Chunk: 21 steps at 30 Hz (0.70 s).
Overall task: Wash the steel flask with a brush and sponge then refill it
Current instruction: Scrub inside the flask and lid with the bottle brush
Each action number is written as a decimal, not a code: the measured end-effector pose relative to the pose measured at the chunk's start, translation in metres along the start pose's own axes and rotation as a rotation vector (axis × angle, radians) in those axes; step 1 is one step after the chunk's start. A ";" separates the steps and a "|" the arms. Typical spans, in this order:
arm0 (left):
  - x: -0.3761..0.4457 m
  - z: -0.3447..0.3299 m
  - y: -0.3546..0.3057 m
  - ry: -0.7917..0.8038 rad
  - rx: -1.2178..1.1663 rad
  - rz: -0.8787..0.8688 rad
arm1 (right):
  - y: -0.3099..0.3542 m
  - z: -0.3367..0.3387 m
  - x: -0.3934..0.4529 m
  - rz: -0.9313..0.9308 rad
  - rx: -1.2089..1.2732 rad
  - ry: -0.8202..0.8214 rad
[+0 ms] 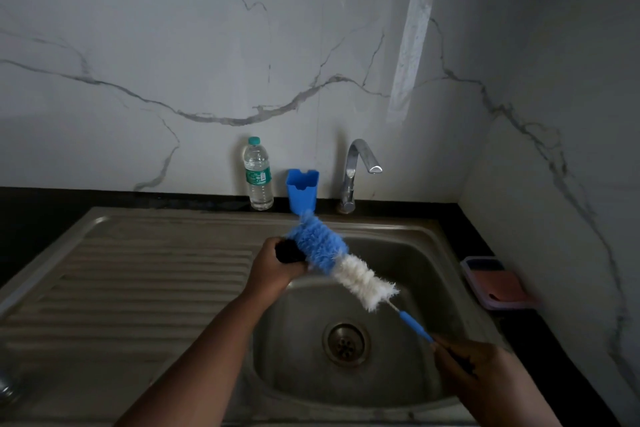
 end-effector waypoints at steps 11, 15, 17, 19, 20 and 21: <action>0.002 0.006 0.005 -0.016 0.010 0.003 | 0.001 -0.001 -0.002 -0.053 -0.007 -0.029; 0.005 0.005 0.012 -0.012 -0.023 0.013 | 0.003 -0.002 -0.001 -0.013 0.003 -0.019; 0.003 0.006 0.009 -0.004 -0.014 0.001 | 0.003 -0.005 -0.003 -0.024 0.005 0.011; 0.001 0.008 0.007 -0.021 -0.037 -0.002 | 0.002 -0.005 -0.002 -0.048 0.013 0.018; 0.000 0.010 0.007 -0.028 -0.046 -0.002 | 0.002 -0.005 -0.001 -0.051 0.012 0.023; -0.003 0.013 0.007 -0.033 -0.053 -0.002 | 0.004 -0.005 -0.001 -0.053 0.016 0.032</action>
Point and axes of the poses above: each hand's wrist, its own x-axis towards the middle knuckle, its own z-axis out of the back of the hand, y = z × x, the point moved 5 cm from there along x, towards the middle knuckle, and after that the axes turned 7 degrees about -x, right-handed, at the moved point
